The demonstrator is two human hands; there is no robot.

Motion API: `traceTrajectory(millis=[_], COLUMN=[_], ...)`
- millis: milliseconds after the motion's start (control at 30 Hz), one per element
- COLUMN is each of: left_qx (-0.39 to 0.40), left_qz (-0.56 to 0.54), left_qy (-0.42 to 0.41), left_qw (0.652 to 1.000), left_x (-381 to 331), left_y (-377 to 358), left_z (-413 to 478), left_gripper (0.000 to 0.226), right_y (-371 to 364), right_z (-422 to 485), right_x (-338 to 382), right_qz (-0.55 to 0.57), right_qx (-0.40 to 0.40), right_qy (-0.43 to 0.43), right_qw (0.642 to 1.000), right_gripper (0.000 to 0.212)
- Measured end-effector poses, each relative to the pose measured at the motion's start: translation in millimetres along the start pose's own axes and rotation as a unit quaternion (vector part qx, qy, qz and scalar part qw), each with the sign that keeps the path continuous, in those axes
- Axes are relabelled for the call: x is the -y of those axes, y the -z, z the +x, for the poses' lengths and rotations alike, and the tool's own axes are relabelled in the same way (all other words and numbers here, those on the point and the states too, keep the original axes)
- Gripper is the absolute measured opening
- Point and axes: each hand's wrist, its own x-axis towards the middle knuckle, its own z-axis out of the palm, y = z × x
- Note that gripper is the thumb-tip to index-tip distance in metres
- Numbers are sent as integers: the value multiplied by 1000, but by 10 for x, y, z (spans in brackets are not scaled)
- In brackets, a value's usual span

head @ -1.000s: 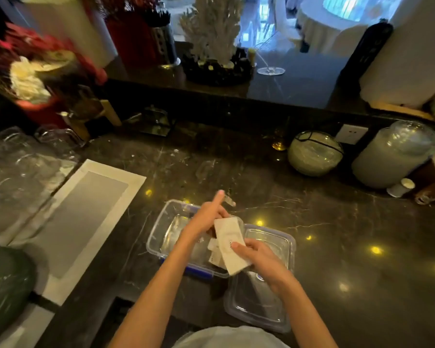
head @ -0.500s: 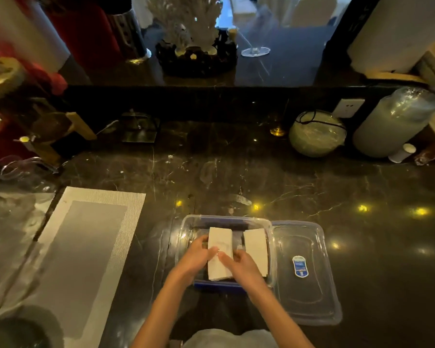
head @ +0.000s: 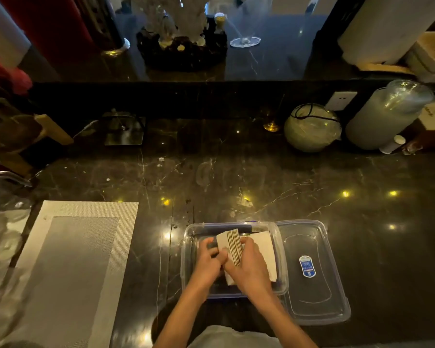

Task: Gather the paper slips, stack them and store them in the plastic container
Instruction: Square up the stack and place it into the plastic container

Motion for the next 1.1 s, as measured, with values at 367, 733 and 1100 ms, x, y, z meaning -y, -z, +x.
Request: traceTrajectory(millis=[367,733,1100], left_qx=[68,41,-46], left_qz=[-105,-88,58], left_qy=[46,20,-11], left_qw=[991,995,997], left_x=[204,153,181], left_y=[124,229,86], left_z=[17,164,301], left_gripper=[55,44,45], right_y=[264,217,-143], right_z=[111,120,59], right_x=[212,87,121], right_qz=[-76,203,160], right_qx=[351,33,139], right_qy=[81,-37,-83], right_qw=[930,978,974], right_gripper=[70,21,45])
